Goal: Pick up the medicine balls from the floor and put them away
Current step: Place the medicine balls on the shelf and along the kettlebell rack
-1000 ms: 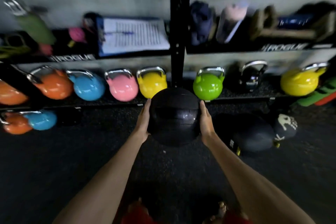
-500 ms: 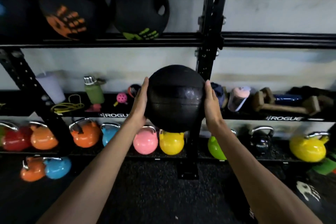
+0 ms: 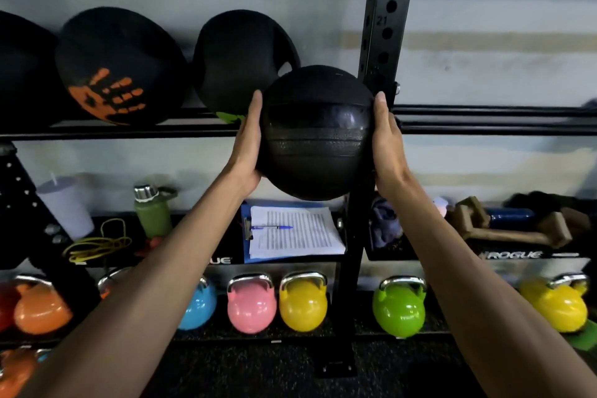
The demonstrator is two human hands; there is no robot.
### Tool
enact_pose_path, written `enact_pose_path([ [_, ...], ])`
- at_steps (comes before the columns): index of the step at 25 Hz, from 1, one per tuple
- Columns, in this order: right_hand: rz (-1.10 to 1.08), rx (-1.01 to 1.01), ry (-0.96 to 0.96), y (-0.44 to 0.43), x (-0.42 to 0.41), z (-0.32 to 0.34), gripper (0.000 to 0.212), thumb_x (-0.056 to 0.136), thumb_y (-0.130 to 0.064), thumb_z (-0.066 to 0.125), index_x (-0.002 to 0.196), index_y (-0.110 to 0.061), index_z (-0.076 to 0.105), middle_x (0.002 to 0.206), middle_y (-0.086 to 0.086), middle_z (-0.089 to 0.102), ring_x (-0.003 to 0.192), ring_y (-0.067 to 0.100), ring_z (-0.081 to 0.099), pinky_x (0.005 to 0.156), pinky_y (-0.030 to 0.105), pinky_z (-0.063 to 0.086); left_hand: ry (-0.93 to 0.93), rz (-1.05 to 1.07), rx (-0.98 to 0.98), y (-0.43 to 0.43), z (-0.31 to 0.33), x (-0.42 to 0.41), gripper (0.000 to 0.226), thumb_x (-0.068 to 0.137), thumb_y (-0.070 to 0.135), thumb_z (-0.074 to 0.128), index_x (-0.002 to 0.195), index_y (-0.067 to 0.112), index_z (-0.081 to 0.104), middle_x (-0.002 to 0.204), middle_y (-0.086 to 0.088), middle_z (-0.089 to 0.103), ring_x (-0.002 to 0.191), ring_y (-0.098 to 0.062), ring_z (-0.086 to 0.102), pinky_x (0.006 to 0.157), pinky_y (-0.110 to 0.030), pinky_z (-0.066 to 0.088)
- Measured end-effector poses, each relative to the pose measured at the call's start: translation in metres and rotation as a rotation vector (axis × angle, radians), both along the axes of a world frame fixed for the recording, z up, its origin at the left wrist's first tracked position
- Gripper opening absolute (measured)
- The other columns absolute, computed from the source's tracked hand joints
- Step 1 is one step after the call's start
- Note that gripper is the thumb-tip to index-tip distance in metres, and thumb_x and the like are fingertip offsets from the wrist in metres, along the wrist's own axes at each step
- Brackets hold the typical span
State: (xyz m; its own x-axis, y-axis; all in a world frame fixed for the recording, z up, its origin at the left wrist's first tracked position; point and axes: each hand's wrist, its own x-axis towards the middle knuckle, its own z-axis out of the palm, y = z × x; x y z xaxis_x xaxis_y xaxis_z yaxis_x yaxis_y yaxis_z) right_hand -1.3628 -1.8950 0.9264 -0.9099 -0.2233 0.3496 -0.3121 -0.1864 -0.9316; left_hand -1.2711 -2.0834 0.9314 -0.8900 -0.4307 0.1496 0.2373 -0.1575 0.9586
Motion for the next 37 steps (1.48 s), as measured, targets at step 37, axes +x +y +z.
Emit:
enact_pose_path([
  [37,-0.498,0.186,0.719,-0.059,-0.118,0.037,0.057,0.096,-0.052,0.050,0.146,-0.026,0.045,0.153,0.004,0.035,0.143,0.021,0.033,0.114,0.052,0.034,-0.094,0.996,-1.852,-0.104,0.027,-0.138,0.062,0.080,0.020,0.074,0.137,0.018,0.050,0.167,-0.009,0.013,0.156,-0.026,0.003,0.120,-0.065,0.007],
])
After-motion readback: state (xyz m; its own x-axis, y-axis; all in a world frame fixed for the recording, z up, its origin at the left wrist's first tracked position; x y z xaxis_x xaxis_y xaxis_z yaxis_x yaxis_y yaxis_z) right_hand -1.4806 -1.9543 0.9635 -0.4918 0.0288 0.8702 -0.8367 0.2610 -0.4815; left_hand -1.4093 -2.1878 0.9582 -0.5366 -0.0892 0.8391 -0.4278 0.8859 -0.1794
